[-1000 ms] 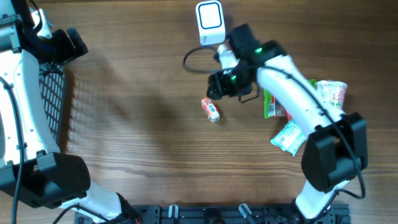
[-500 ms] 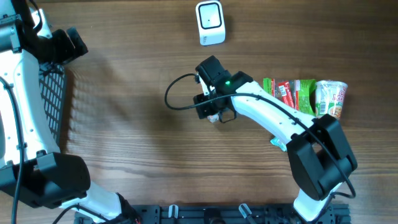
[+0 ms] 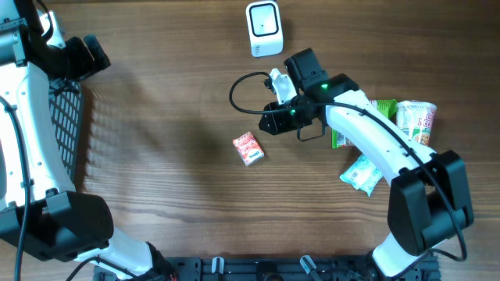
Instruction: Scan the item barcode
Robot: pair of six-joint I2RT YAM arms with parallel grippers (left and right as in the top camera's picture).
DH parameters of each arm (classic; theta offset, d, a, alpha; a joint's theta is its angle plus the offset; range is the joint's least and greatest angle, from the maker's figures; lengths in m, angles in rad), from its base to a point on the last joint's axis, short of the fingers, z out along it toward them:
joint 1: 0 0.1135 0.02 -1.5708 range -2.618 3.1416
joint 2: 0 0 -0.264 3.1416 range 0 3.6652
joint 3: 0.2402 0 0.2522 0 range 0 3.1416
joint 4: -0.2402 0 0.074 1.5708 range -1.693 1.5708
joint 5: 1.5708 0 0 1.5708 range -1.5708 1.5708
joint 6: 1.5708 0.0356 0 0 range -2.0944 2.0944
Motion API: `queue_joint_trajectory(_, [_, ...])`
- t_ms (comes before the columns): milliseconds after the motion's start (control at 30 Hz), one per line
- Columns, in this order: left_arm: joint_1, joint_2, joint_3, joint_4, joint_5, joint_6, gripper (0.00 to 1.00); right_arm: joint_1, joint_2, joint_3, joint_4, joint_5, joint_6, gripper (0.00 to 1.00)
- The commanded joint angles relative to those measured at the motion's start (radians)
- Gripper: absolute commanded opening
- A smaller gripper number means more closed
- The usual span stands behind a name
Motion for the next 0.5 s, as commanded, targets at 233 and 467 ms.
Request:
queue_joint_trajectory(233, [0.004, 0.0, -0.002, 0.001, 0.012, 0.005, 1.0, 0.094, 0.066, -0.153, 0.23, -0.004, 0.056, 0.29])
queue_joint_trajectory(467, [0.004, 0.0, -0.002, 0.001, 0.012, 0.005, 1.0, 0.134, 0.068, -0.153, 0.254, 0.155, 0.057, 0.31])
